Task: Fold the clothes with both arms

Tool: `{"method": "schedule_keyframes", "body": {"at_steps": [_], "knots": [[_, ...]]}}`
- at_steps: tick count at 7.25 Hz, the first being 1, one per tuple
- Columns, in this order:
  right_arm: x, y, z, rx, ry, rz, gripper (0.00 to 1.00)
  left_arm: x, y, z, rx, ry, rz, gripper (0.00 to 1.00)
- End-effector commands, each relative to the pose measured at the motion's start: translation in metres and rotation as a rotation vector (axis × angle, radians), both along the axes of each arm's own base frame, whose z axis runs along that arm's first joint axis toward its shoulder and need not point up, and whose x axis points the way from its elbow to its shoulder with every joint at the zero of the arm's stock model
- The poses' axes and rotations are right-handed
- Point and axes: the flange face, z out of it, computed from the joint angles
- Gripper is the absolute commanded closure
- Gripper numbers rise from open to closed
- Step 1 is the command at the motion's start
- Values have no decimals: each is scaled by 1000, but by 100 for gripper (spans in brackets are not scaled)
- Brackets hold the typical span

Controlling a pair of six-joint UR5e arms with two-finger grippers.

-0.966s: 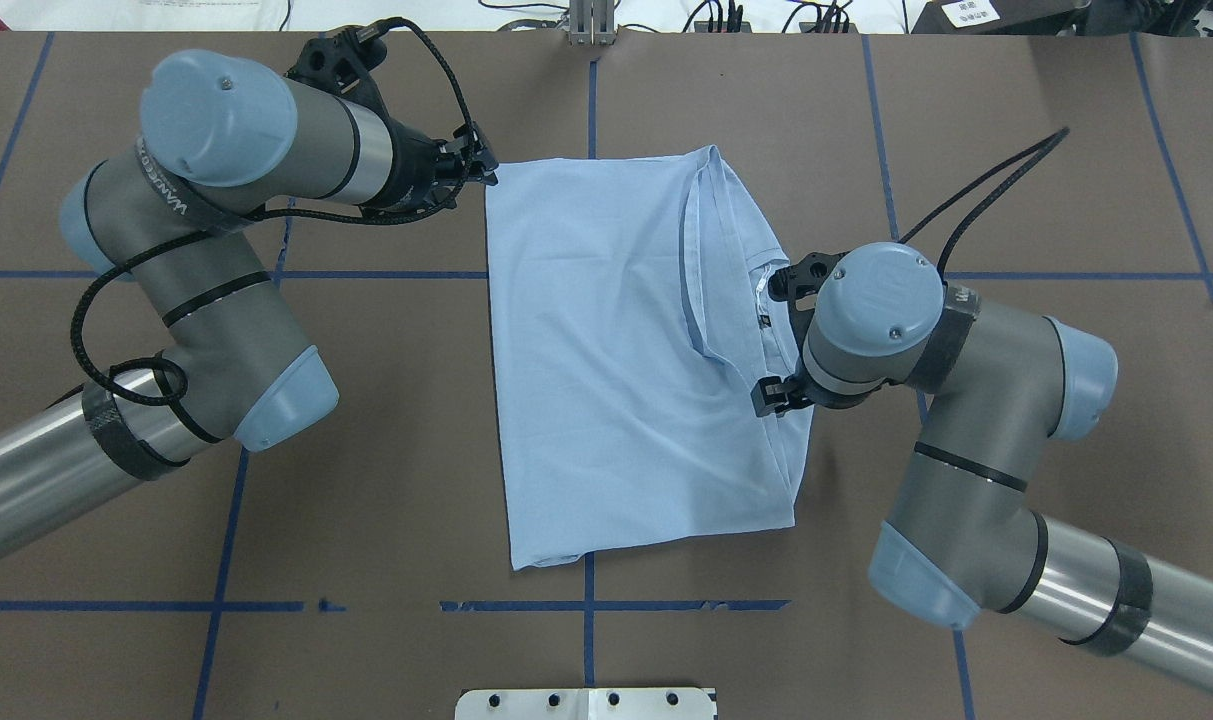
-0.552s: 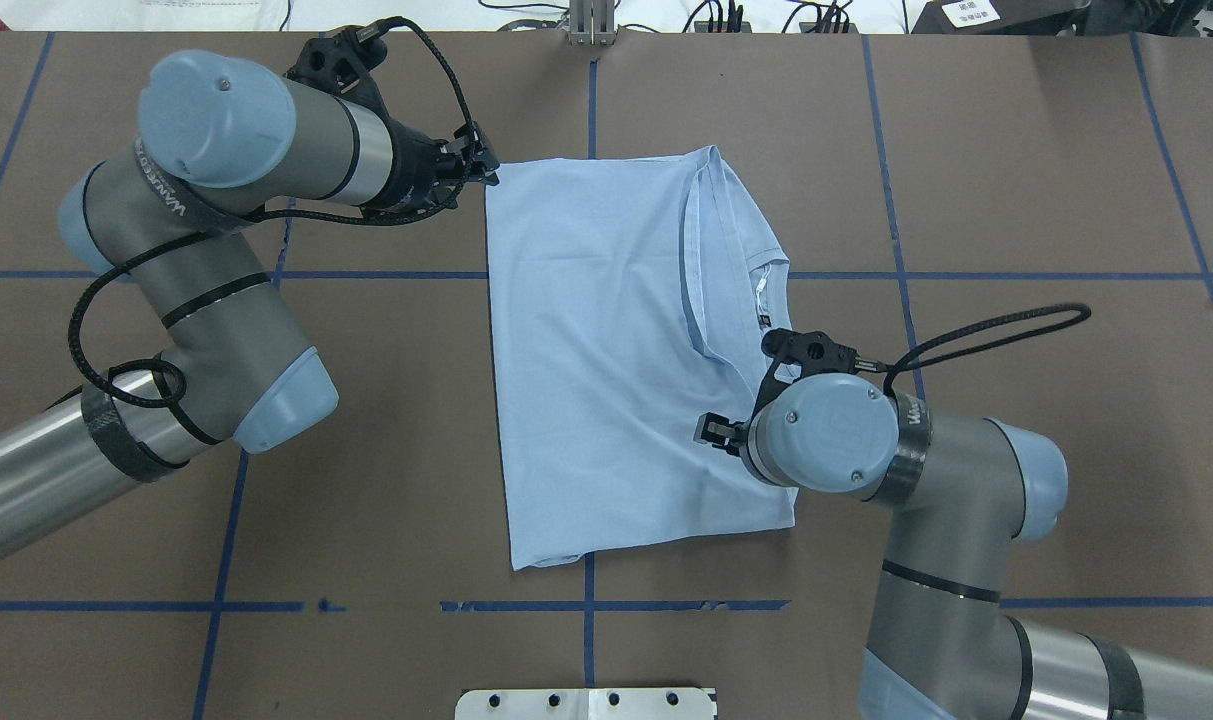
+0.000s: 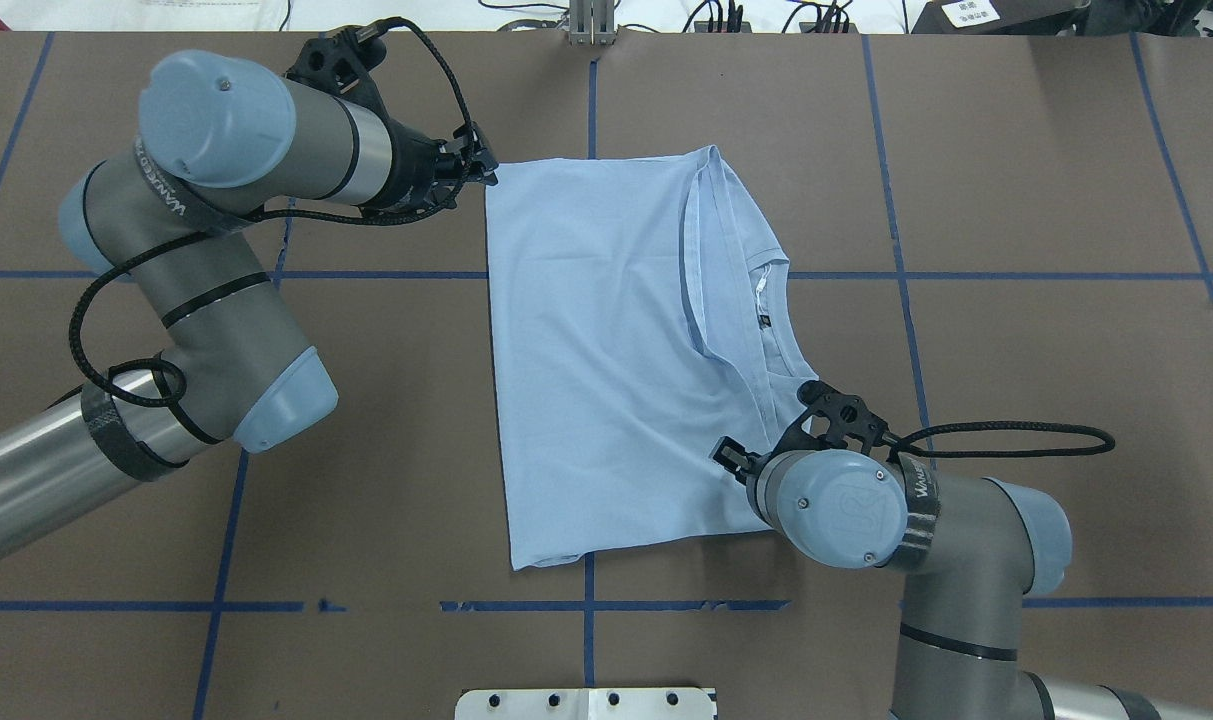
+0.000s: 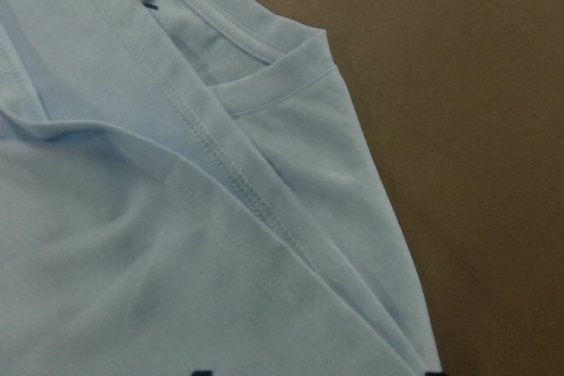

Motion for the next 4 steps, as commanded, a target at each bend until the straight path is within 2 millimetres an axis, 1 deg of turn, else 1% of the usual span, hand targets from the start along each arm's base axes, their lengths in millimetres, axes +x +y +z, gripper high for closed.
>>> {"method": "schedule_keyframes", "body": {"at_steps": [1, 2, 3, 4], "knots": [[12, 5, 28, 0, -31, 15, 24, 0, 1, -1, 1, 1, 1, 43], [12, 5, 25, 0, -34, 16, 37, 0, 1, -2, 2, 2, 1, 43], [11, 5, 26, -2, -33, 16, 39, 0, 0, 0, -1, -1, 1, 43], [11, 6, 25, -2, -35, 16, 51, 1, 0, -1, -1, -1, 1, 43]]}}
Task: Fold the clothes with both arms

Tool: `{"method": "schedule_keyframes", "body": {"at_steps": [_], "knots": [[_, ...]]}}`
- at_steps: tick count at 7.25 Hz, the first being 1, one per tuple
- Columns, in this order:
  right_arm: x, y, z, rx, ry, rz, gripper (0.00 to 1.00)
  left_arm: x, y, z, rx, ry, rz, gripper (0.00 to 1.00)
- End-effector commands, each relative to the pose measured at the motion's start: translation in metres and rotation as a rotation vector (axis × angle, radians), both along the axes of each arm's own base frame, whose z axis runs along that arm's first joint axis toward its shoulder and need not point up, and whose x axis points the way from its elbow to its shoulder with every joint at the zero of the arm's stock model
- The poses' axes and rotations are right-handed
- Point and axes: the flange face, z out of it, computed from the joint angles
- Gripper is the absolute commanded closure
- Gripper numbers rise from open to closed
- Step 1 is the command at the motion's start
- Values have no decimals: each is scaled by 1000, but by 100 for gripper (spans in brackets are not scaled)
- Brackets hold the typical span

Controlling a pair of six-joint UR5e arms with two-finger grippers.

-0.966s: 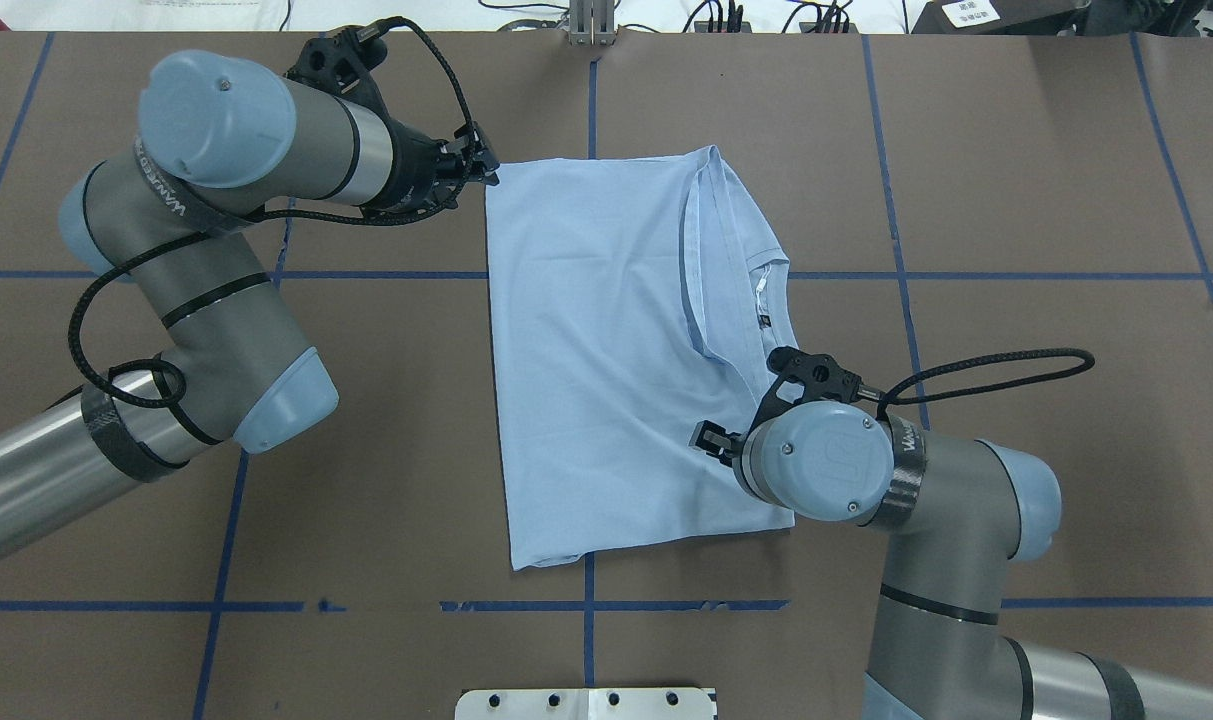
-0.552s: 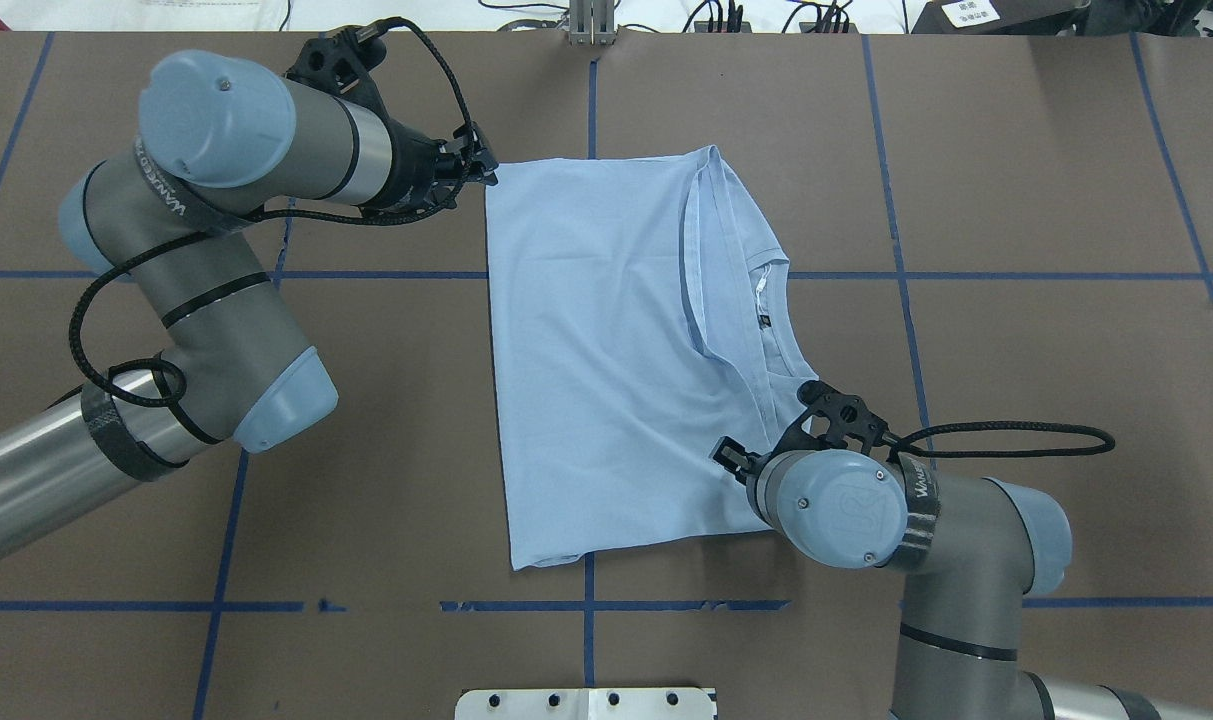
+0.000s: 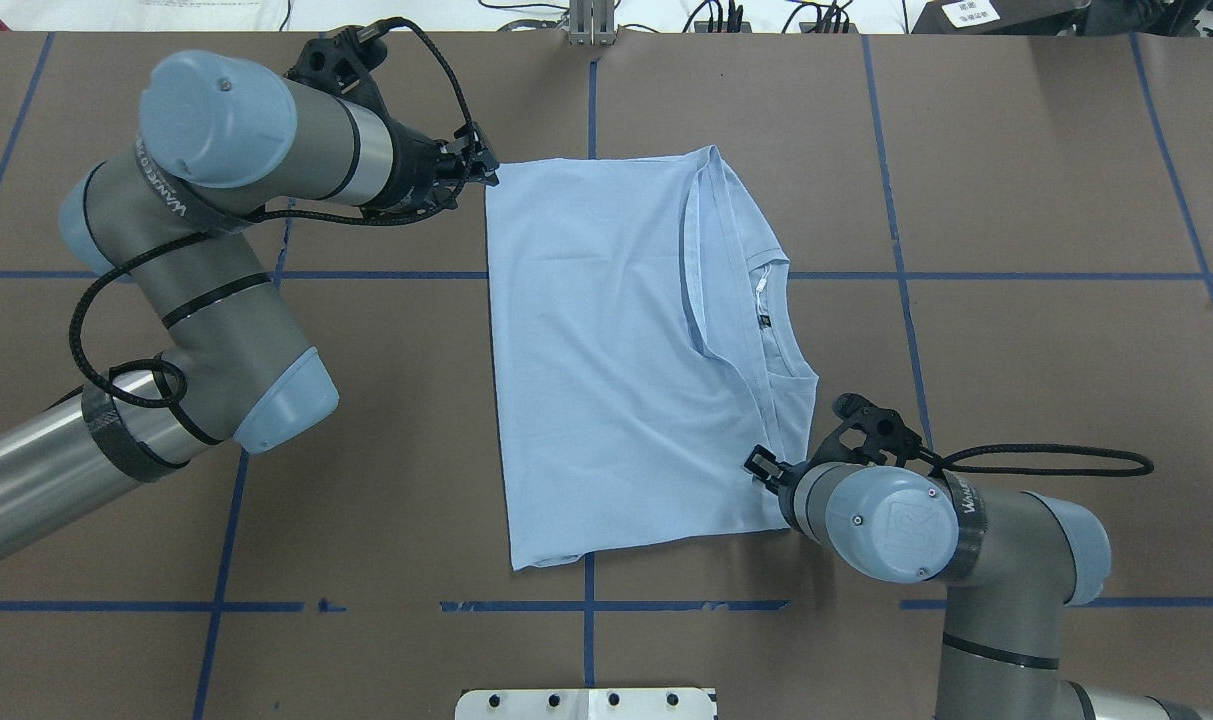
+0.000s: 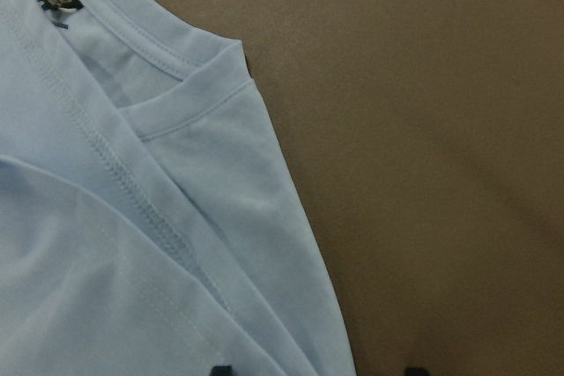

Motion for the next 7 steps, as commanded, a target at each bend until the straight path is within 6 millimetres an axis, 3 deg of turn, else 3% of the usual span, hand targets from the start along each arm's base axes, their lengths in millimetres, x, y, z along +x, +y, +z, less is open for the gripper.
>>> {"method": "schedule_keyframes", "body": {"at_steps": [1, 2, 7], "knots": [[-1, 1, -1, 0, -3, -1, 84, 0, 0, 1, -2, -2, 0, 43], [-2, 1, -5, -1, -10, -4, 100, 0, 0, 1, -3, -3, 0, 43], [-3, 11, -11, 0, -1, -21, 100, 1, 0, 2, -4, -4, 0, 43]]}}
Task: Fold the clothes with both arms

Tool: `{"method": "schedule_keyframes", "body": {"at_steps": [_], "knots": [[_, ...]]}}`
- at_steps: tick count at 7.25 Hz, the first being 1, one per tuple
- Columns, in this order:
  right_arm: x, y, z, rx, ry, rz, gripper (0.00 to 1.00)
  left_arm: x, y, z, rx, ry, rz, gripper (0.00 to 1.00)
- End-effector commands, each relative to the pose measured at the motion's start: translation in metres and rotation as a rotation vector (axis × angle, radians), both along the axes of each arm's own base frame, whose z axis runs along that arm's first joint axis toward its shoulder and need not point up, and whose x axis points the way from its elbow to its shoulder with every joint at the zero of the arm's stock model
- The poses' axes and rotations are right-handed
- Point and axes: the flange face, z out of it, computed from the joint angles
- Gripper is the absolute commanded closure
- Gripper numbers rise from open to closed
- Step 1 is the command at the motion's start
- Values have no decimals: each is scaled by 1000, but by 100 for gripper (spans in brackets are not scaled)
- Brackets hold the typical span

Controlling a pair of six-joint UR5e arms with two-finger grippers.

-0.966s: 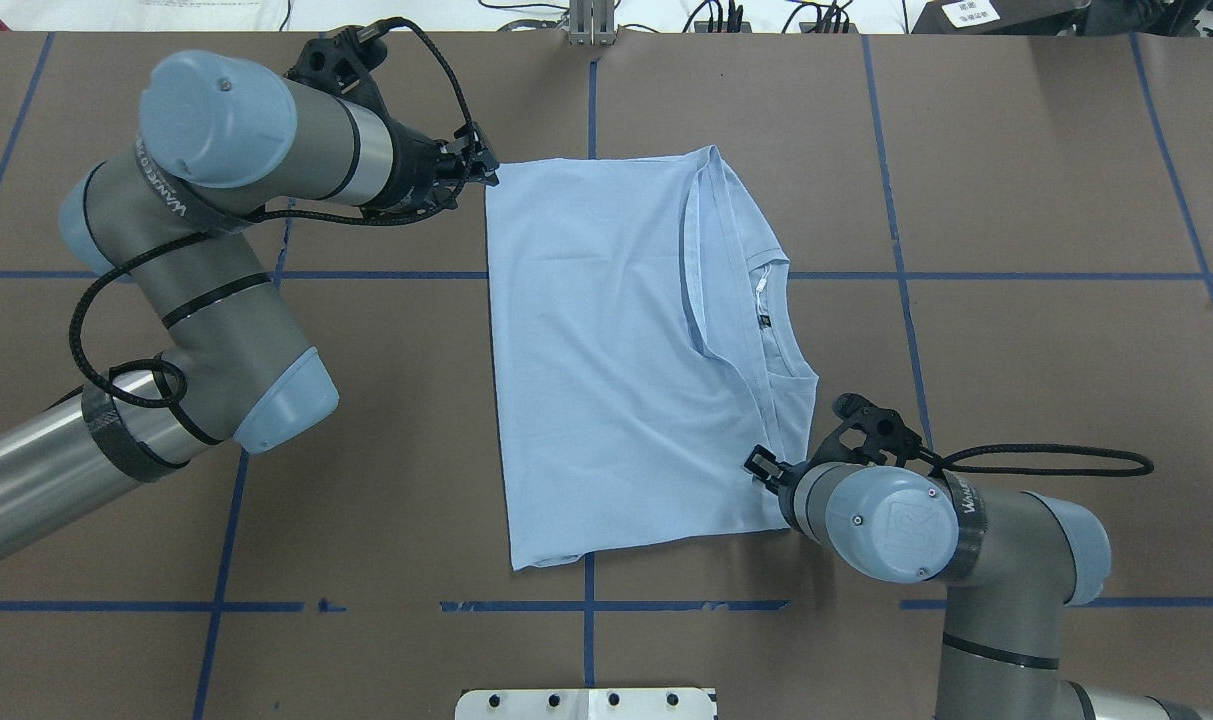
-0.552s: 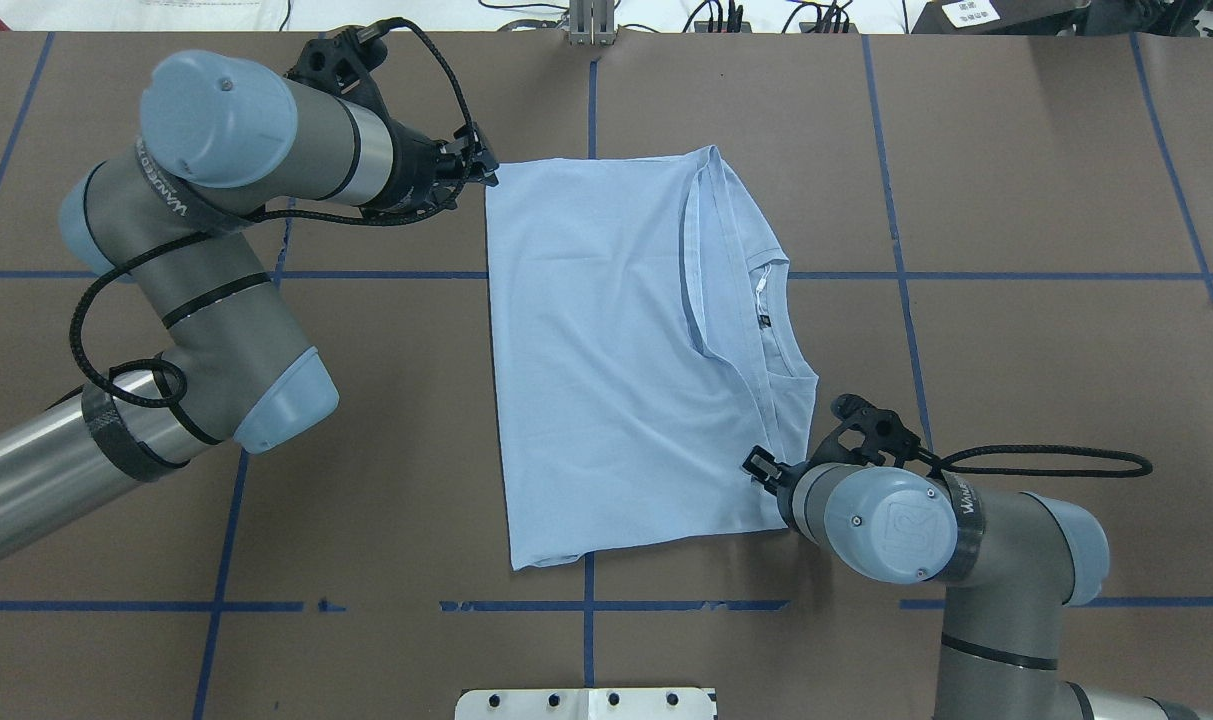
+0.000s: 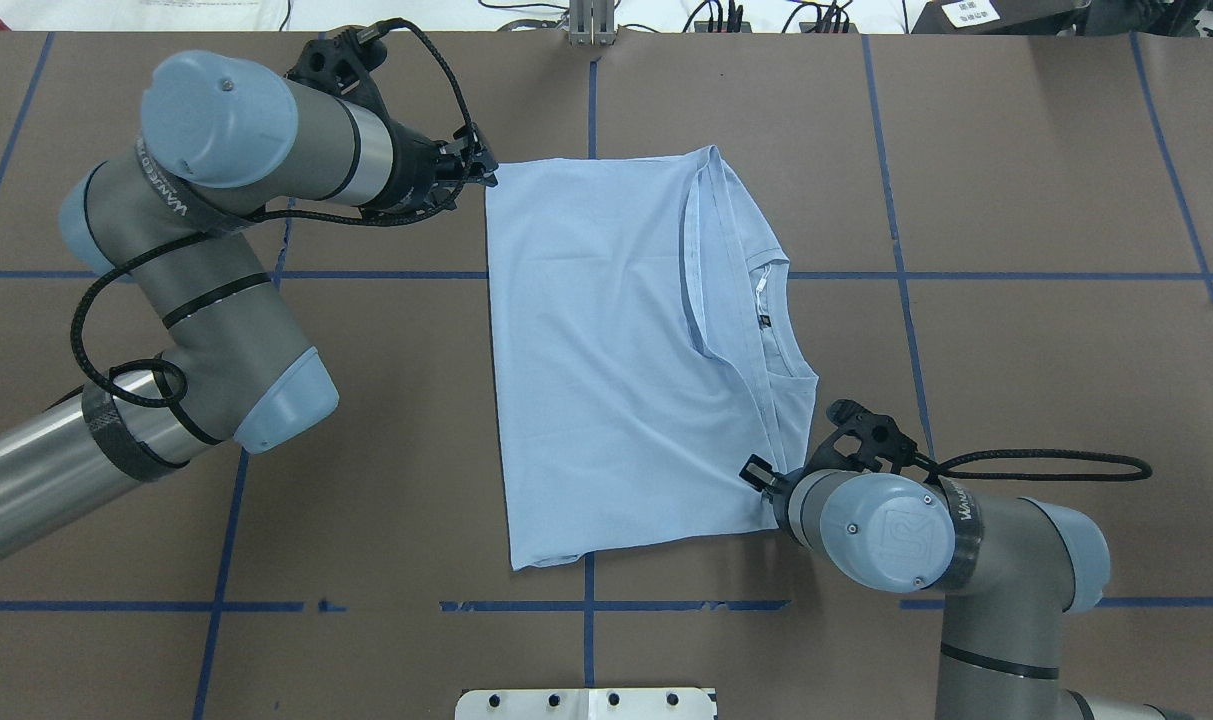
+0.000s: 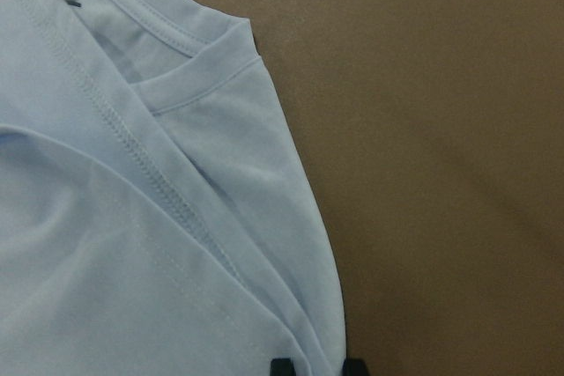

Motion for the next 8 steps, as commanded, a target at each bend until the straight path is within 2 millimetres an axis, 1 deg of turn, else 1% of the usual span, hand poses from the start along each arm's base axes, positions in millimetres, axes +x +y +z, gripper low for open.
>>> {"method": "schedule_keyframes", "body": {"at_steps": [1, 3, 4, 5, 6, 7, 8], "knots": [[-2, 3, -1, 2, 1, -4, 100, 0, 0, 0, 0, 0, 0, 43], [3, 2, -6, 5, -11, -1, 100, 0, 1, -1, -2, 4, 1, 43], [12, 5, -19, 7, -26, -3, 100, 2, 4, -4, -5, 11, 10, 43], [15, 12, -26, -1, -8, -14, 100, 7, 14, -7, -44, 43, 36, 43], [16, 16, -29, 1, -10, -23, 100, 14, 33, -4, -92, 72, 40, 43], [13, 23, -29, 0, -12, -34, 100, 18, 84, 5, -141, 108, 76, 43], [11, 29, -31, -7, -18, -39, 100, 24, 135, 9, -187, 105, 90, 38]]}}
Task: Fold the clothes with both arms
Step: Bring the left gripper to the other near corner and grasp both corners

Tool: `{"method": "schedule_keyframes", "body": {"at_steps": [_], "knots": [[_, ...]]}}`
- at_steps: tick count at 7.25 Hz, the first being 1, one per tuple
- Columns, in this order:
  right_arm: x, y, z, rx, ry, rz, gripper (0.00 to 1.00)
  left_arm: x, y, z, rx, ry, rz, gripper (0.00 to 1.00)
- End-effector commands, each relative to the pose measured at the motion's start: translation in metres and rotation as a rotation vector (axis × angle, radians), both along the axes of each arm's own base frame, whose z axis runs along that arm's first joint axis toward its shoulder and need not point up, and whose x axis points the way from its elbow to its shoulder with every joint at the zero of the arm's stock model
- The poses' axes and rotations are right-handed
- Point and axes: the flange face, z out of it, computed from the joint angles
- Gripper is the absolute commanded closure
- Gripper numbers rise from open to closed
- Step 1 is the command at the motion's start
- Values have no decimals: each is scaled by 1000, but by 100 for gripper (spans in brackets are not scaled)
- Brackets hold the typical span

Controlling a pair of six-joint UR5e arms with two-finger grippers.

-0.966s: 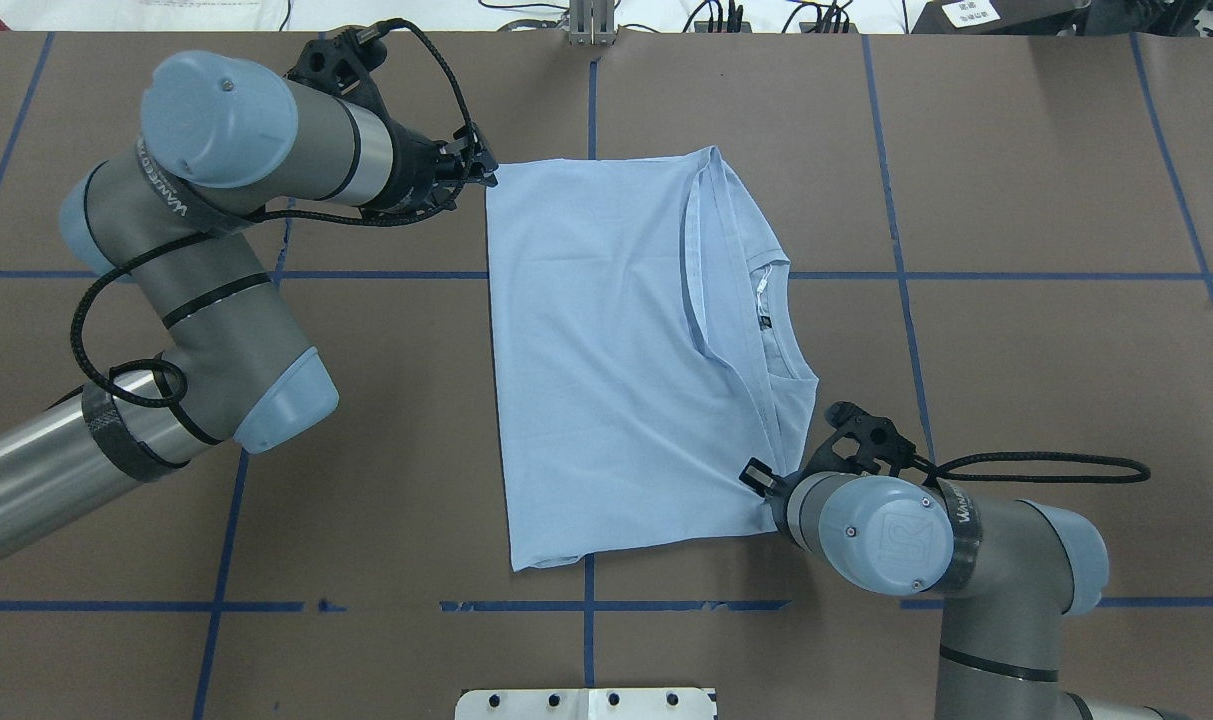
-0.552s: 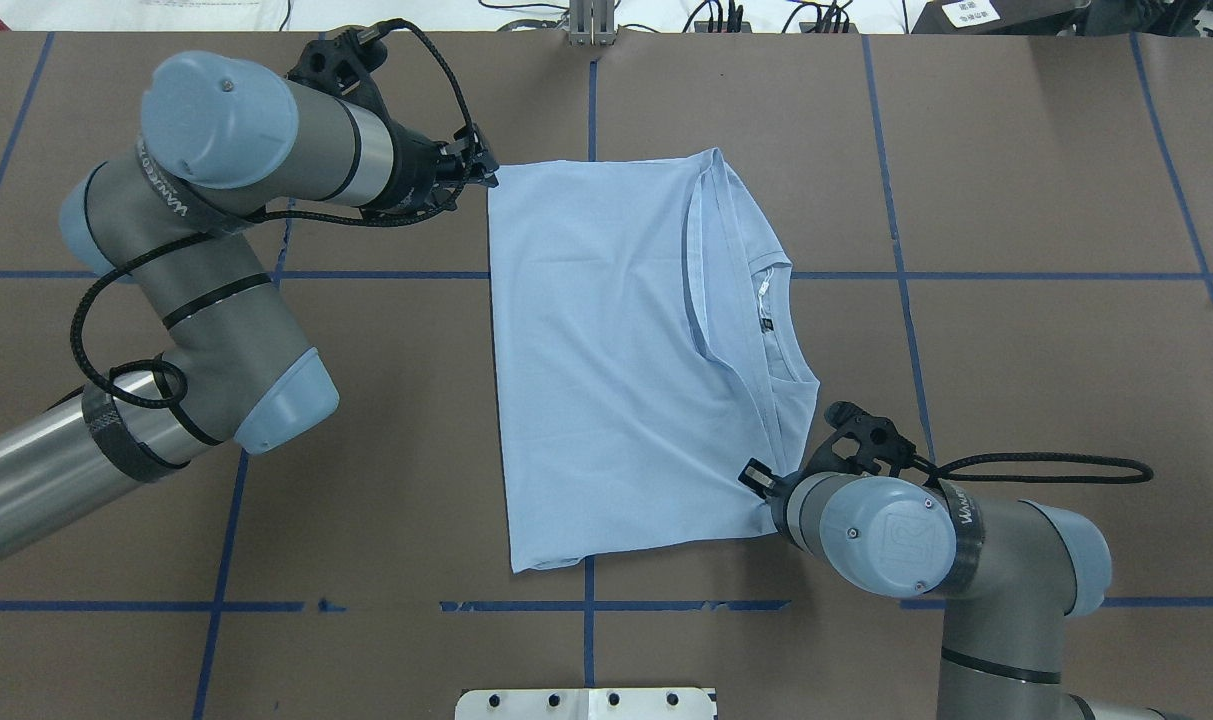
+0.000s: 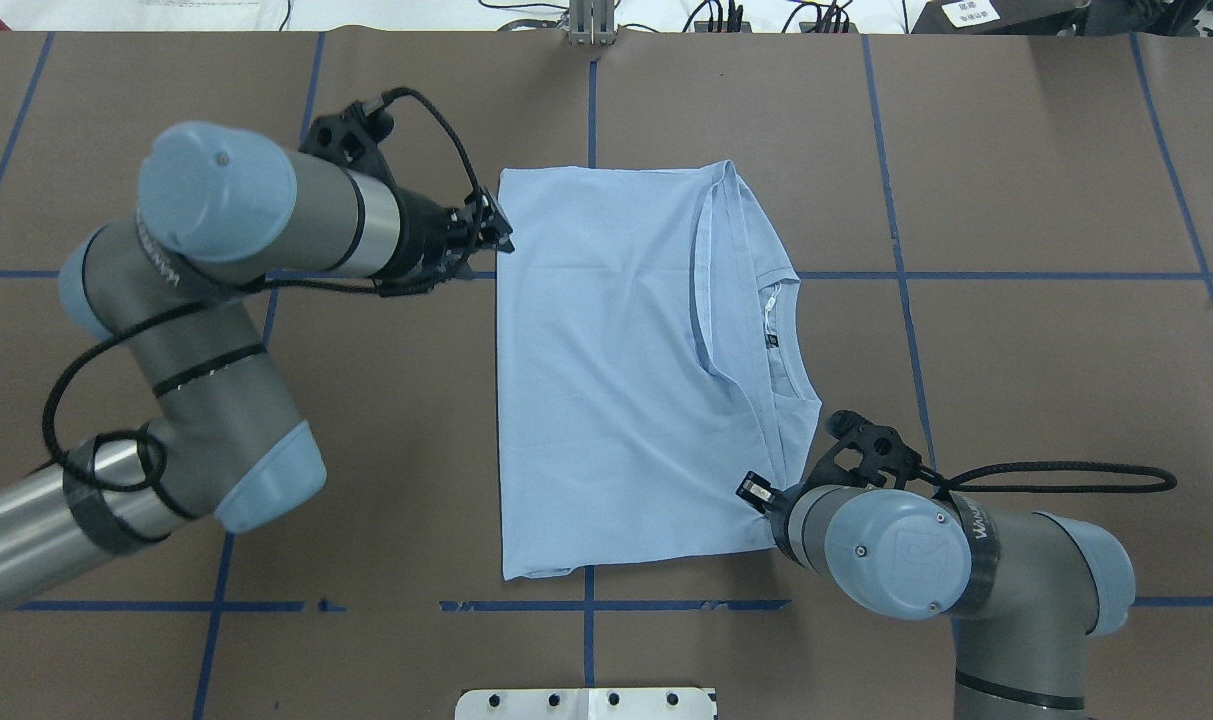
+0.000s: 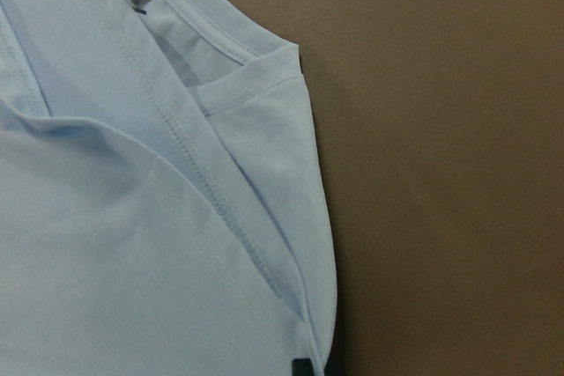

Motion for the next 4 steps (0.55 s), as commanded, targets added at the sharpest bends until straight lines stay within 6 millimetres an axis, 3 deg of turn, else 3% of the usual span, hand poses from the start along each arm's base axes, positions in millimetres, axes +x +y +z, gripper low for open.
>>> {"method": "schedule_keyframes", "body": {"at_steps": [1, 2, 3, 4], "knots": [[2, 13, -8, -9, -20, -10, 100, 46, 118, 5, -124, -36, 12, 37], [5, 13, -10, -9, -25, -10, 100, 81, 166, 11, -156, -63, 2, 37], [5, 13, -7, -10, -20, -10, 100, 98, 191, 27, -191, -90, 24, 35], [6, 12, -7, -10, -19, -8, 100, 106, 203, 42, -201, -120, 42, 35]]}}
